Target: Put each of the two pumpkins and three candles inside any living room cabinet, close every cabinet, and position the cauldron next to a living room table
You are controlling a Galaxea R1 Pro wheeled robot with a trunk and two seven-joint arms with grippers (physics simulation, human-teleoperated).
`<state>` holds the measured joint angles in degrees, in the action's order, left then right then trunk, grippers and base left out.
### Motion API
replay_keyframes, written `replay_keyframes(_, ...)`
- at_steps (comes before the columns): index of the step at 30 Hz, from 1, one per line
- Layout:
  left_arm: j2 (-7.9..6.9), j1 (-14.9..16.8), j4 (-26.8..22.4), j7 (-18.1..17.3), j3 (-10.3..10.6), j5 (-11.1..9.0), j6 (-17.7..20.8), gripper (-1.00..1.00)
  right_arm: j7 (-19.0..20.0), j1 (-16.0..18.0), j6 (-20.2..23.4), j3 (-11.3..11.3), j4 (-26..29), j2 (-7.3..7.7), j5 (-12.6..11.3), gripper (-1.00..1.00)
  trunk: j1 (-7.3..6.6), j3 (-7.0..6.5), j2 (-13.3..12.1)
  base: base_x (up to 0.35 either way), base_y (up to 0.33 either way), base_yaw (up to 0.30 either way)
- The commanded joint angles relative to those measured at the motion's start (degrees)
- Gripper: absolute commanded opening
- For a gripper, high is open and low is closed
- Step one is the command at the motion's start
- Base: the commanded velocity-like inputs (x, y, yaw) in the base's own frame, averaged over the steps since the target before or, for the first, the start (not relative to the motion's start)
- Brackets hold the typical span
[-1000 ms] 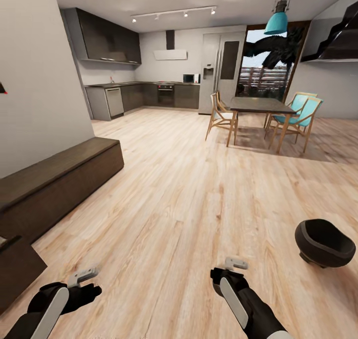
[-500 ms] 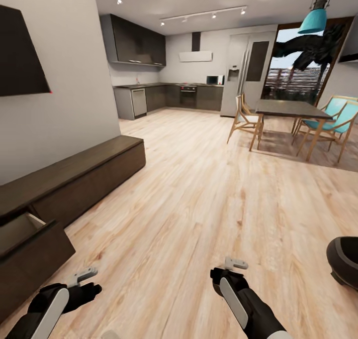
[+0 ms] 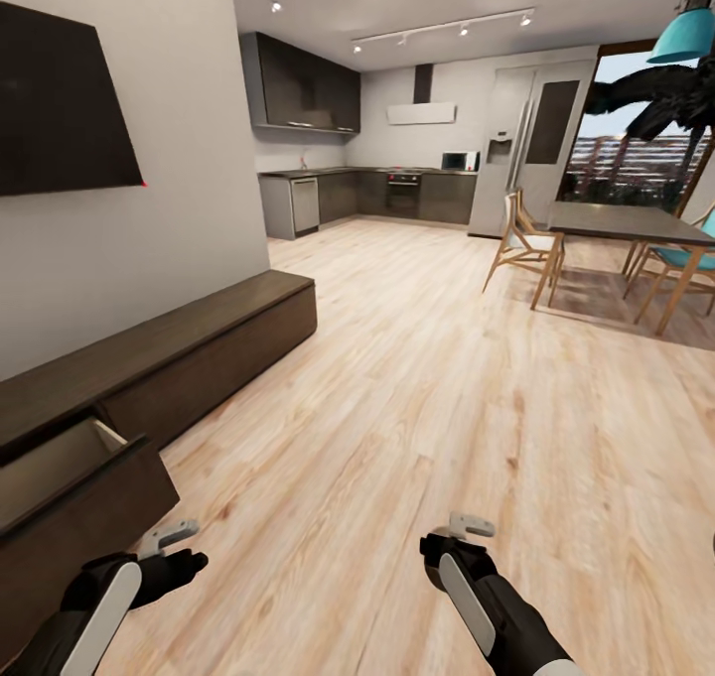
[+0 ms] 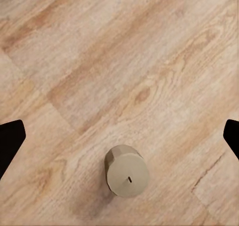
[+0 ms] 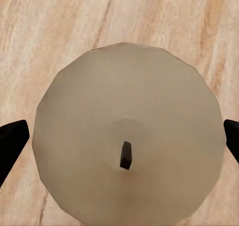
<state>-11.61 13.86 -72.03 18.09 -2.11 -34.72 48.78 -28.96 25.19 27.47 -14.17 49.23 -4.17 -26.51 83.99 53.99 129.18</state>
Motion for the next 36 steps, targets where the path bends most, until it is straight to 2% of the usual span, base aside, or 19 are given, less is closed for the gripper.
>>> replay_keyframes(1, 0.0, 0.03, -0.05, 0.54, 0.0, -0.61, 0.17, 1.0, -0.52, 0.04, 0.12, -0.19, 0.08, 0.03, -0.48, -1.0, 0.0, 0.06, 0.02, 0.116, 0.015, 0.004)
replay_keyframes(8, 0.01, 0.03, -0.09, 0.52, 0.16, -0.61, 0.21, 1.0, -0.38, 0.04, 0.11, -0.16, 0.08, 0.04, -0.51, -1.0, 0.0, 0.06, 0.02, 0.167, -0.048, 0.001)
replay_keyframes(33, -0.05, 0.09, -0.31, 1.05, 0.18, -0.53, 0.31, 1.0, -0.15, 0.04, 0.1, -0.23, 0.08, -0.02, -0.56, -1.0, 0.0, 0.06, 0.02, 0.007, -0.02, 0.0)
replay_keyframes(36, -0.07, 0.11, -0.31, 0.98, 0.18, -0.53, 0.34, 1.0, -0.14, 0.04, 0.07, -0.24, 0.08, -0.04, -0.56, -1.0, 0.65, 0.59, 1.23, 0.0, 0.0, 0.0)
